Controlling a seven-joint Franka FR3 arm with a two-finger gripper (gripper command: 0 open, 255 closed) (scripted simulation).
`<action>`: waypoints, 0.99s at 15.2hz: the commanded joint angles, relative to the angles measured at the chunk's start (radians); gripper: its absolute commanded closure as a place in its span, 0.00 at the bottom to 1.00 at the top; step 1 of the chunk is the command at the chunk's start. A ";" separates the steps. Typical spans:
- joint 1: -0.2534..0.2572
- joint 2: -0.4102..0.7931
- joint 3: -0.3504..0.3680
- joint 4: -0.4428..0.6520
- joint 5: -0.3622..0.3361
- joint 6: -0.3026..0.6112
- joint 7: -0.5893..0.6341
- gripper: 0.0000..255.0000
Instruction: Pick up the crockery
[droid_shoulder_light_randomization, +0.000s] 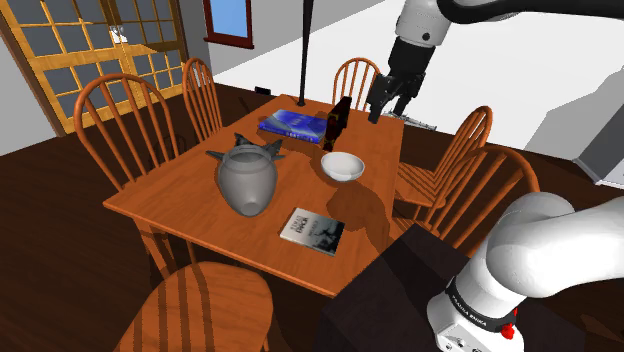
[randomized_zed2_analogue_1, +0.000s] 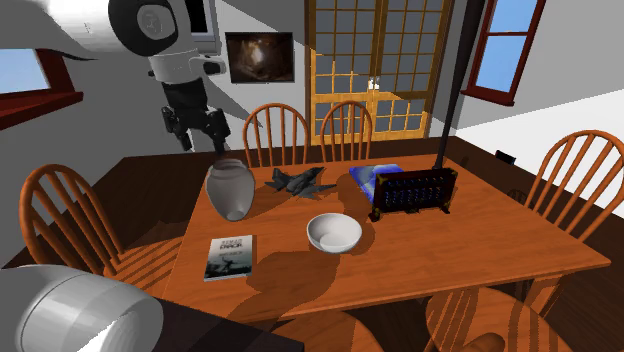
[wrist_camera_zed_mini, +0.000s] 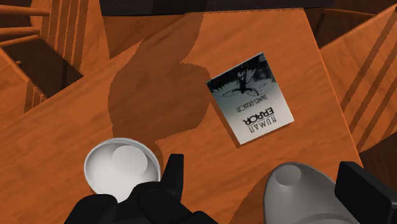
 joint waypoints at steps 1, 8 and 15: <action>0.000 0.000 0.000 0.000 0.000 0.000 0.000 0.00; -0.026 0.160 -0.043 -0.068 -0.038 0.229 -0.052 0.00; -0.050 0.377 -0.084 -0.067 -0.068 0.447 -0.099 0.00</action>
